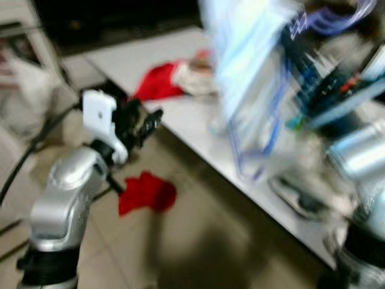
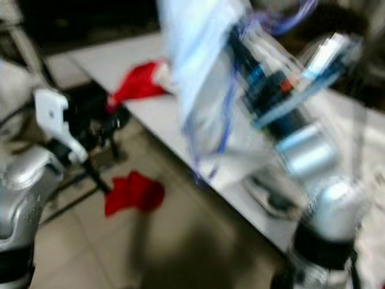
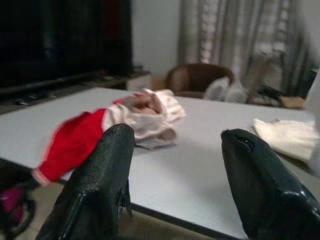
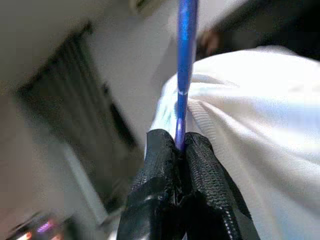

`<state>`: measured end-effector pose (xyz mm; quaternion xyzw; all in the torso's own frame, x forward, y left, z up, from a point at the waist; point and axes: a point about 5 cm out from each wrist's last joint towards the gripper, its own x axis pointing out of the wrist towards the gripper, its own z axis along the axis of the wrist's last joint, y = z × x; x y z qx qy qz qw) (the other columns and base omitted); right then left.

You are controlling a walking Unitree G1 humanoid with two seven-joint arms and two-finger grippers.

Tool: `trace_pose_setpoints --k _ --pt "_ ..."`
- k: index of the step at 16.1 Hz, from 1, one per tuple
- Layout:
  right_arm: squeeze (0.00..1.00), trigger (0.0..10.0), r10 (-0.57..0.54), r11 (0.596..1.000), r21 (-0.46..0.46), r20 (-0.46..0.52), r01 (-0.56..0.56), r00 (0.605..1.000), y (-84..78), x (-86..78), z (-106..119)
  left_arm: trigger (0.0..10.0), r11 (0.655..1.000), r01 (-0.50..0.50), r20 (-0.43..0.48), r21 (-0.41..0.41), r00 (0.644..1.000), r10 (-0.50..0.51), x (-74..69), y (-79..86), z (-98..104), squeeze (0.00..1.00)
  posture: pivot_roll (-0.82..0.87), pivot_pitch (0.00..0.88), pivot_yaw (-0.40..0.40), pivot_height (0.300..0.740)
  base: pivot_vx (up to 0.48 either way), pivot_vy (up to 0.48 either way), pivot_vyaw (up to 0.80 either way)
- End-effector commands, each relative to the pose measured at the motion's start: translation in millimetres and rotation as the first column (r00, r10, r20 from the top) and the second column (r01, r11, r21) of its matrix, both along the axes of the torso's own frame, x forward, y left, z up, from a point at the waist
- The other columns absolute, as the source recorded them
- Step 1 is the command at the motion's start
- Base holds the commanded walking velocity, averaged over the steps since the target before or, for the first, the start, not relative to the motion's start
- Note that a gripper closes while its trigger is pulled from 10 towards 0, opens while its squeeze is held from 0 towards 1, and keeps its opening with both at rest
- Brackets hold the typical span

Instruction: Hang hanger

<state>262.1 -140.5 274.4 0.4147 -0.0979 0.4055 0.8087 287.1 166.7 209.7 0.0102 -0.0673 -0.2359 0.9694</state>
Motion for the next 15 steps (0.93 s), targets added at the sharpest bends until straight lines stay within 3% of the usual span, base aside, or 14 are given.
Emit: trace_pose_setpoints --k 1,4,8,11,13,15 --pt "0.0 10.0 0.013 1.0 -0.009 -0.018 -0.014 1.0 2.0 -0.3 -5.5 10.0 1.0 0.011 0.034 0.003 0.999 -0.011 -2.5 -4.1 6.0 0.0 -0.12 0.0 -0.025 0.74 0.0 0.0 0.73" --pt "0.0 10.0 0.05 0.999 0.01 -0.102 -0.049 0.994 14.4 -0.5 -22.0 10.0 0.998 -0.052 0.058 0.032 0.997 0.05 -0.4 8.8 5.2 0.0 -0.13 0.0 -0.035 0.74 0.0 0.0 0.73" --pt "0.0 10.0 0.055 0.998 -0.028 -0.165 -0.061 0.985 16.9 -2.9 -43.6 10.0 0.995 -0.097 0.061 0.017 0.993 0.096 5.2 4.4 1.5 0.0 -0.12 0.0 -0.034 0.74 0.0 0.0 0.73" --pt "0.0 10.0 -0.039 0.996 -0.085 -0.234 0.02 0.971 7.2 8.1 -63.5 10.0 0.997 -0.052 0.051 0.049 0.997 0.05 0.1 3.4 0.4 0.0 -0.11 0.0 -0.044 0.74 0.0 0.0 0.73" --pt "0.0 10.0 -0.117 0.989 -0.114 -0.25 0.09 0.961 2.9 17.5 -68.4 10.0 0.995 -0.081 0.047 0.052 0.996 0.079 2.3 9.7 -1.8 0.0 -0.12 0.0 -0.051 0.74 0.0 0.0 0.73" --pt "0.0 10.0 -0.163 0.983 -0.124 -0.244 0.136 0.956 2.2 26.2 -67.0 10.0 0.996 -0.073 0.038 0.048 0.997 0.072 1.6 5.9 -4.1 0.0 -0.13 0.0 -0.048 0.74 0.0 0.0 0.73"
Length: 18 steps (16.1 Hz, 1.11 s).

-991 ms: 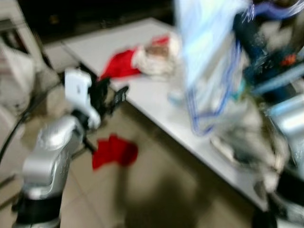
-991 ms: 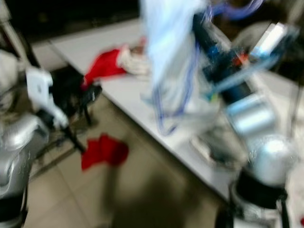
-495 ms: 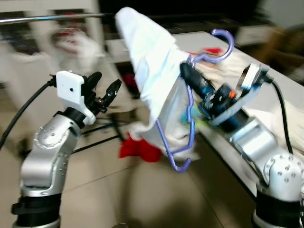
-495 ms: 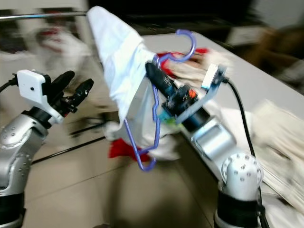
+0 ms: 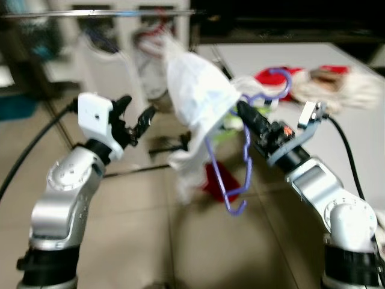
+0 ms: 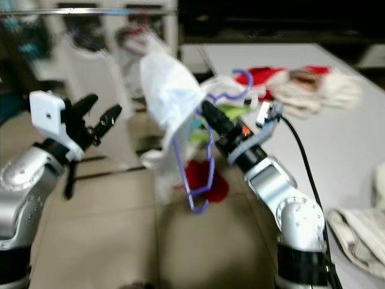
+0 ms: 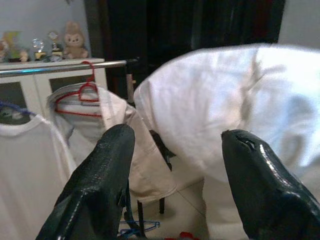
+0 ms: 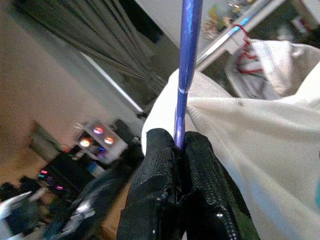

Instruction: Hang hanger

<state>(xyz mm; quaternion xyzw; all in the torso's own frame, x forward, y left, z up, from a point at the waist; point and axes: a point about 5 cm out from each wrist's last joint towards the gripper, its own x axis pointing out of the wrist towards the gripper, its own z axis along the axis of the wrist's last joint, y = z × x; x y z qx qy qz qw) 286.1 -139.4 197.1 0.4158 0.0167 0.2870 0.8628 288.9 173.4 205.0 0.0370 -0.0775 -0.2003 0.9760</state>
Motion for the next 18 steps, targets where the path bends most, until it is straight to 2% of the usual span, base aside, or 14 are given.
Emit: trace_pose_setpoints --k 1,3,4,5,6,8,12,13,14,16,17,18 --pt "0.0 10.0 -0.033 0.999 -0.014 0.049 0.034 0.998 0.8 6.4 10.0 10.0 1.0 0.017 -0.003 0.011 1.0 -0.017 -0.1 -4.9 -2.0 0.0 -0.13 0.0 -0.049 0.74 0.0 0.0 0.73" --pt "0.0 10.0 -0.069 0.997 -0.029 0.045 0.071 0.997 -2.6 12.6 4.5 10.0 0.999 0.043 -0.006 0.032 0.999 -0.043 -1.5 -11.7 -2.2 0.0 -0.1 0.0 -0.055 0.74 0.0 0.0 0.73" --pt "0.0 10.0 -0.076 0.994 -0.071 0.052 0.079 0.996 -3.7 15.1 0.6 10.0 0.997 0.07 -0.005 0.027 0.998 -0.07 -3.7 -13.1 0.3 0.0 -0.09 0.0 -0.055 0.74 0.0 0.0 0.73" --pt "0.0 10.0 -0.076 0.99 -0.114 0.061 0.082 0.995 -3.8 16.7 -2.8 10.0 0.996 0.08 -0.008 0.034 0.997 -0.08 -4.5 -9.8 0.8 0.0 -0.1 0.0 -0.051 0.74 0.0 0.0 0.73" --pt "0.0 10.0 -0.08 0.984 -0.155 0.064 0.089 0.995 -4.3 18.3 -6.9 10.0 0.997 0.043 -0.019 0.069 0.999 -0.042 -0.6 2.1 -2.2 0.0 -0.1 0.0 -0.047 0.74 0.0 0.0 0.73" --pt "0.0 10.0 -0.072 0.975 -0.205 0.087 0.088 0.994 -5.6 18.3 -8.7 10.0 0.996 0.035 -0.033 0.077 0.999 -0.033 2.9 4.5 -3.5 0.0 -0.12 0.0 -0.028 0.74 0.0 0.0 0.74" --pt "0.0 10.0 -0.059 0.936 -0.336 0.131 0.1 0.99 -12.6 13.3 -17.2 10.0 0.991 0.111 -0.06 0.074 0.992 -0.107 2.0 -11.7 -8.3 0.0 -0.11 0.0 -0.016 0.74 0.0 0.0 0.74" --pt "0.0 10.0 -0.068 0.927 -0.358 0.127 0.11 0.99 -13.7 12.5 -20.9 10.0 0.99 0.118 -0.067 0.074 0.991 -0.113 0.3 -7.6 -9.2 0.0 -0.11 0.0 -0.02 0.74 0.0 0.0 0.74" --pt "0.0 10.0 -0.078 0.92 -0.373 0.122 0.119 0.989 -14.2 12.2 -23.6 10.0 0.992 0.101 -0.075 0.072 0.993 -0.096 0.7 -2.8 -11.0 0.0 -0.1 0.0 -0.033 0.74 0.0 0.0 0.74" --pt "0.0 10.0 -0.157 0.877 -0.444 0.101 0.186 0.982 -15.3 13.3 -35.5 10.0 0.999 -0.026 -0.143 -0.043 0.99 0.019 0.5 13.3 -25.2 0.0 -0.1 0.0 -0.035 0.74 0.0 0.0 0.37" --pt "0.0 10.0 -0.245 0.831 -0.496 0.08 0.252 0.966 -15.8 11.7 -46.0 10.0 0.997 -0.081 -0.202 -0.013 0.976 0.077 -4.6 16.5 -44.6 0.0 -0.11 0.0 -0.027 0.74 0.0 0.0 0.0" --pt "0.0 10.0 -0.264 0.807 -0.528 0.081 0.266 0.961 -14.6 9.3 -50.5 10.0 0.996 -0.086 -0.208 0.03 0.974 0.09 -6.2 14.7 -52.1 0.0 -0.11 0.0 -0.017 0.74 0.0 0.0 0.0"
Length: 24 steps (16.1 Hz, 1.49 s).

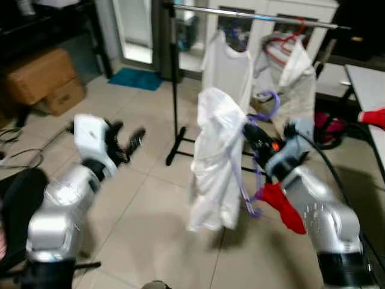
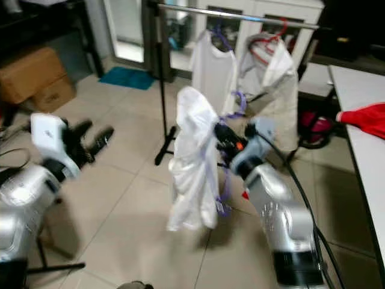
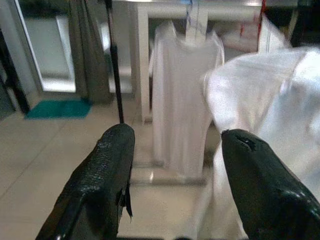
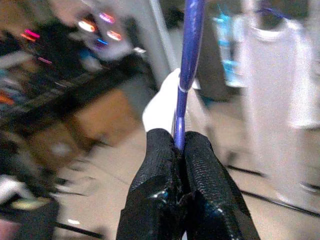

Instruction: Hang hanger

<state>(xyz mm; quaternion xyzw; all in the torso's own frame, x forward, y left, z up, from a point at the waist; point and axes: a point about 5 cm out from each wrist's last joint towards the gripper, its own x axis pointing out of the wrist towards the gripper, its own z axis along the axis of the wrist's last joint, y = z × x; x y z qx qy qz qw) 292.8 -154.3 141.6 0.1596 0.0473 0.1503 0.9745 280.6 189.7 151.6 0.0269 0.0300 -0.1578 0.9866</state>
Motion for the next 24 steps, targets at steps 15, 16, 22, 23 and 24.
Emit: trace_pose_setpoints --k 15,16,22,23,24 --pt "0.0 10.0 0.409 0.912 -0.082 0.111 -0.401 0.906 42.4 -3.9 33.5 10.0 0.931 0.283 0.064 0.23 0.95 -0.305 34.9 -21.7 19.8 0.0 -0.11 0.0 -0.043 0.74 0.0 0.0 0.0" --pt "0.0 10.0 0.429 0.903 -0.088 0.116 -0.421 0.896 42.0 -4.5 35.1 10.0 0.929 0.295 0.075 0.223 0.945 -0.318 31.4 -14.5 25.4 0.0 -0.11 0.0 -0.041 0.74 0.0 0.0 0.0" --pt "0.0 10.0 0.639 0.769 -0.129 0.138 -0.626 0.757 20.9 -17.7 48.0 10.0 0.912 0.364 0.123 0.189 0.913 -0.39 18.0 63.7 67.0 0.0 -0.11 0.0 -0.025 0.74 0.0 0.0 0.0" --pt "0.0 10.0 0.651 0.759 -0.129 0.141 -0.638 0.746 20.2 -18.3 49.1 10.0 0.914 0.362 0.116 0.185 0.915 -0.386 18.3 66.9 66.9 0.0 -0.11 0.0 -0.027 0.74 0.0 0.0 0.0" --pt "0.0 10.0 0.666 0.746 -0.124 0.147 -0.654 0.731 19.2 -19.0 51.1 10.0 0.909 0.37 0.085 0.191 0.916 -0.391 17.8 71.4 64.8 0.0 -0.11 0.0 -0.026 0.74 0.0 0.0 0.0"
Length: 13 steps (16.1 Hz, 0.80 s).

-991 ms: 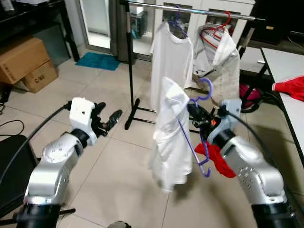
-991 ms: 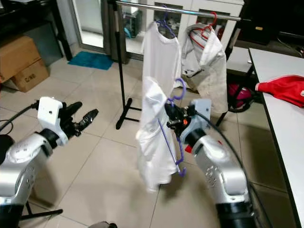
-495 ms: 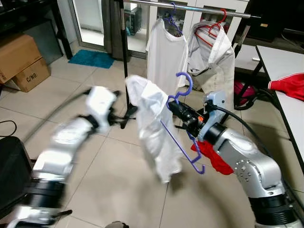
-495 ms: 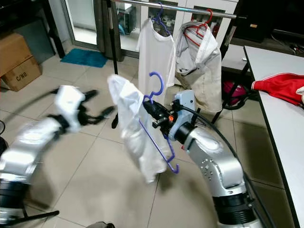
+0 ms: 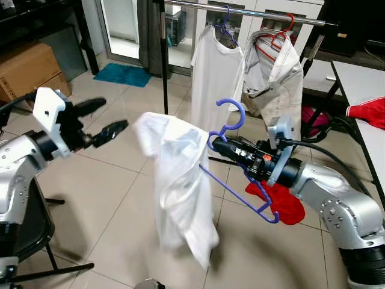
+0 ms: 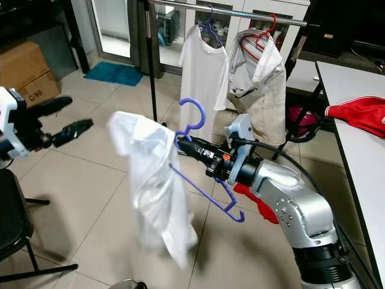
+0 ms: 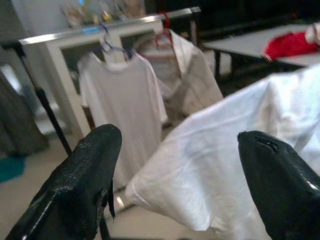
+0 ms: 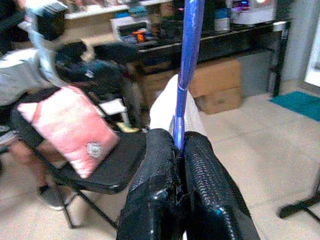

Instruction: Hang hanger

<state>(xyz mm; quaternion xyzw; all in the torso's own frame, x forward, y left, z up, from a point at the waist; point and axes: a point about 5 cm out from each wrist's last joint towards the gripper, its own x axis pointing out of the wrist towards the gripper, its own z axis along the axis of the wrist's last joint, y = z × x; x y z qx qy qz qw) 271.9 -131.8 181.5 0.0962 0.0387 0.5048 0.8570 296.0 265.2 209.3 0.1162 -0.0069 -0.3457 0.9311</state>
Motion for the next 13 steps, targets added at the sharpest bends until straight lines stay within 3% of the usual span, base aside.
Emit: trace_pose_setpoints --k 1,4,6,8,9,10,11,12,13 --pt "0.0 10.0 0.047 0.998 0.038 0.055 -0.05 0.997 -6.2 -1.5 17.7 10.0 0.998 0.032 -0.054 0.052 0.998 -0.029 -2.0 6.0 -4.8 0.0 -0.12 0.0 -0.008 0.74 0.0 0.0 0.0" --pt "0.0 10.0 0.076 0.994 0.079 0.051 -0.08 0.996 -10.2 -4.3 20.3 10.0 0.997 0.003 -0.08 0.079 0.997 0.003 0.1 9.0 -20.7 0.0 -0.11 0.0 -0.004 0.74 0.0 0.0 0.0" --pt "0.0 10.0 0.113 0.988 0.104 0.051 -0.118 0.992 -7.4 -8.2 23.1 10.0 0.991 -0.068 -0.083 0.117 0.994 0.078 7.5 9.2 -33.6 0.0 -0.12 0.0 -0.003 0.74 0.0 0.0 0.0" --pt "0.0 10.0 0.136 0.984 0.113 0.051 -0.141 0.989 -5.5 -10.4 24.9 10.0 0.993 -0.055 -0.095 0.106 0.993 0.065 11.6 4.1 -40.2 0.0 -0.13 0.0 -0.003 0.74 0.0 0.0 0.0" --pt "0.0 10.0 0.149 0.981 0.116 0.054 -0.154 0.987 -5.4 -11.7 27.0 10.0 0.999 -0.02 -0.092 0.049 0.995 0.025 16.1 -5.5 -40.2 0.0 -0.14 0.0 -0.001 0.74 0.0 0.0 0.0" --pt "0.0 10.0 0.155 0.98 0.12 0.056 -0.161 0.986 -5.6 -12.3 28.3 6.2 1.0 -0.003 -0.086 0.021 0.996 0.005 20.2 -12.1 -40.7 0.0 -0.14 0.0 0.0 0.74 0.0 0.0 0.0" --pt "0.0 10.0 0.152 0.98 0.123 0.058 -0.158 0.987 -6.3 -11.7 28.5 4.2 1.0 0.0 -0.086 0.016 0.996 0.001 23.5 -16.5 -42.5 0.0 -0.14 0.0 0.001 0.74 0.0 0.0 0.0" --pt "0.0 10.0 0.149 0.979 0.129 0.06 -0.155 0.987 -6.2 -11.3 29.4 2.6 1.0 -0.002 -0.084 0.008 0.996 0.002 27.6 -21.8 -44.1 0.0 -0.14 0.0 0.002 0.74 0.0 0.0 0.0" --pt "0.0 10.0 0.148 0.979 0.131 0.061 -0.155 0.987 -6.1 -11.3 29.9 2.2 1.0 -0.003 -0.082 0.005 0.997 0.003 29.3 -23.1 -44.6 0.0 -0.14 0.0 0.002 0.74 0.0 0.0 0.0"
